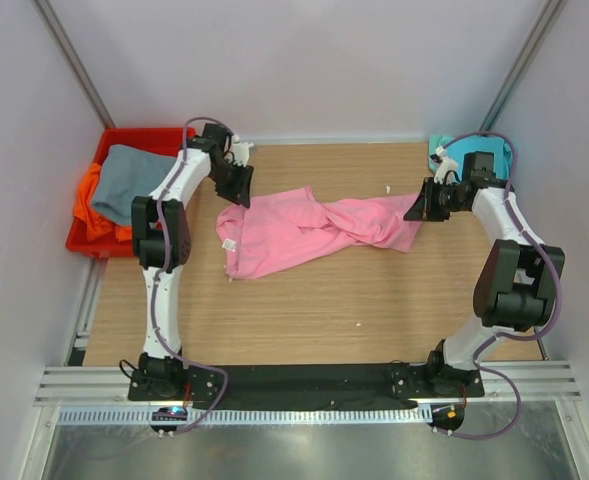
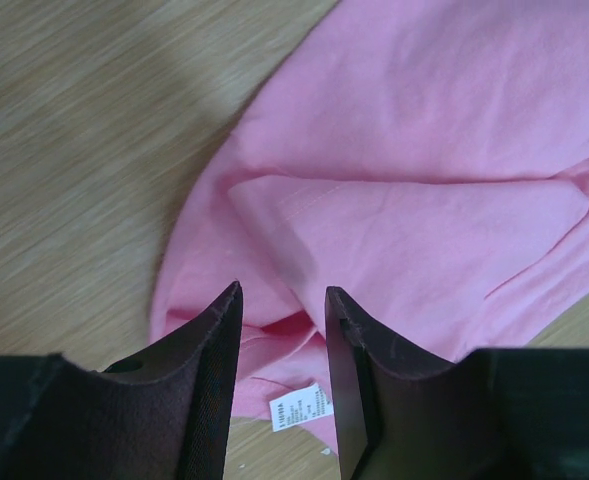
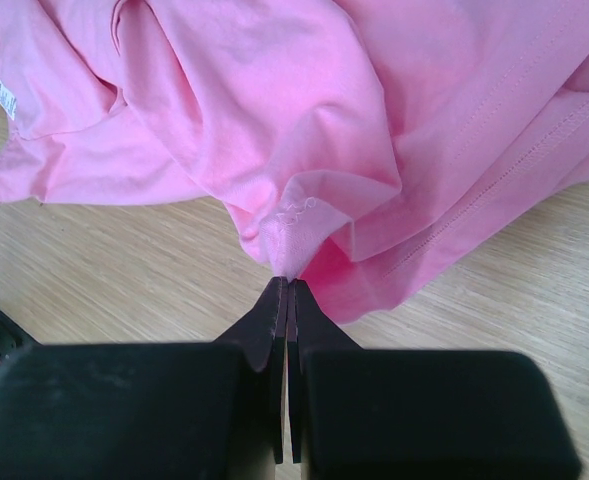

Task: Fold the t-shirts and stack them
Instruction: Flatten the tshirt out

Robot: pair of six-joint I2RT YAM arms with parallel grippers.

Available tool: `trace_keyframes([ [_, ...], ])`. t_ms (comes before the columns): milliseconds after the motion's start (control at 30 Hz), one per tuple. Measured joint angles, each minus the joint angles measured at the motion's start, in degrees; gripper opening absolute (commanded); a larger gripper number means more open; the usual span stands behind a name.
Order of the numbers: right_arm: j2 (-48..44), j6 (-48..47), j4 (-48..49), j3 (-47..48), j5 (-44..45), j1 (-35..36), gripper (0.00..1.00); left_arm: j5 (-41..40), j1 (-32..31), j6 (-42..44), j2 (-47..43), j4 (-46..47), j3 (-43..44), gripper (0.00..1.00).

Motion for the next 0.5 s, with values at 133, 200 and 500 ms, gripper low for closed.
trace_keyframes([
  [133, 0.00, -0.02, 0.00, -0.02, 0.00, 0.00, 0.01, 0.22, 1.53, -0.13, 2.05, -0.26, 2.38, 0.40],
  [200, 0.00, -0.02, 0.00, -0.04, 0.00, 0.00, 0.01, 0.96, 1.84, -0.24, 3.48, -0.33, 3.41, 0.40],
  [500, 0.00, -0.02, 0.00, -0.33, 0.00, 0.00, 0.01, 5.75, 1.64, -1.20, 6.64, -2.49, 4.42, 0.23],
])
